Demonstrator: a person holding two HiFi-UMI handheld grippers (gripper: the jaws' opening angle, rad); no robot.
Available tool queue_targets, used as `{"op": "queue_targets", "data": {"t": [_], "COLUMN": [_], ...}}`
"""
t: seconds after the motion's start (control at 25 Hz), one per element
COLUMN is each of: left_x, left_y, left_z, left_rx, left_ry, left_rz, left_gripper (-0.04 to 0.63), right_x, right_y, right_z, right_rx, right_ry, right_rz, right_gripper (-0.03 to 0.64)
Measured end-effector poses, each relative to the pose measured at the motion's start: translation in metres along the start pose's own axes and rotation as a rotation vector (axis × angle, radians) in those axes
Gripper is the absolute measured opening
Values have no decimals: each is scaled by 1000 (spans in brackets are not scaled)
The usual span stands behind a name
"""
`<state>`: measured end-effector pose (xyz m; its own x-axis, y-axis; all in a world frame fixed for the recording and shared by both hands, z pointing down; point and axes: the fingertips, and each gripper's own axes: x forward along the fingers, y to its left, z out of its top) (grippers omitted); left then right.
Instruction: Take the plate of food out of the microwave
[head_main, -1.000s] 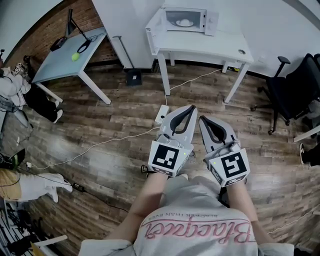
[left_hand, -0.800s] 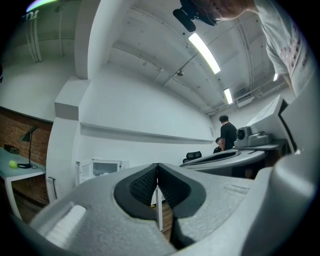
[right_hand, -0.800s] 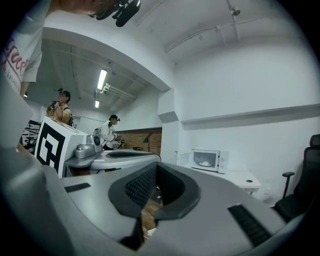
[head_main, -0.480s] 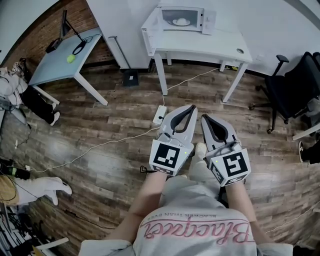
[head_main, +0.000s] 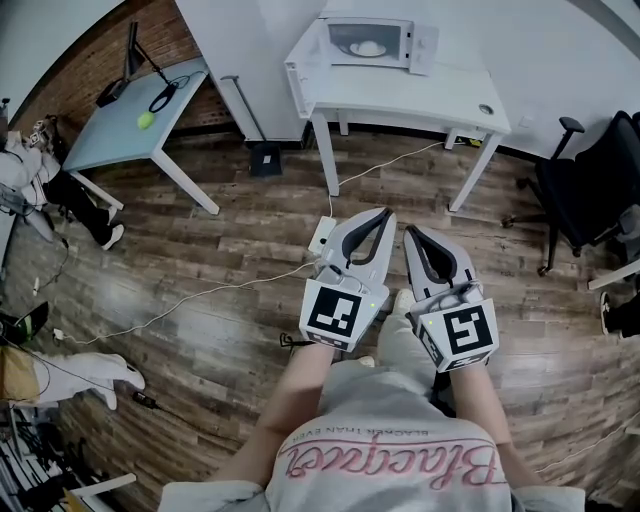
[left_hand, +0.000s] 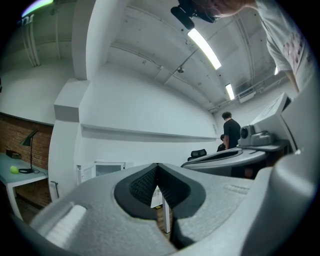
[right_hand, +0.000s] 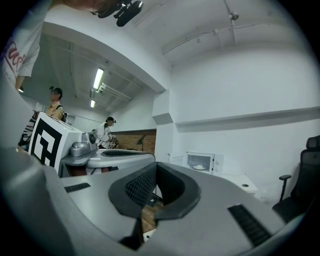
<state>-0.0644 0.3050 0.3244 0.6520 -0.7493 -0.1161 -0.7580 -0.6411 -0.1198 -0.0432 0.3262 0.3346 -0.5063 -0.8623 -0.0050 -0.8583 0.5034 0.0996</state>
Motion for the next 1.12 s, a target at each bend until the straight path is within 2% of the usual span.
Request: {"op": "queue_targets", "data": {"t": [0.44,1.12], "left_x": [50,168], "left_y": [18,67], "left_z": [-6,-19], "left_rx": [13,-16], "left_ry": [-5,22], "left_rz": [30,30], "left_gripper": [2,3], "right_x": [39,129], "right_y": [-43,-139], "right_z": [-2,-8], "right_rx": [9,33], "right_ry": [-14,14], "right_rz": [25,66], "right_gripper": [11,11]}}
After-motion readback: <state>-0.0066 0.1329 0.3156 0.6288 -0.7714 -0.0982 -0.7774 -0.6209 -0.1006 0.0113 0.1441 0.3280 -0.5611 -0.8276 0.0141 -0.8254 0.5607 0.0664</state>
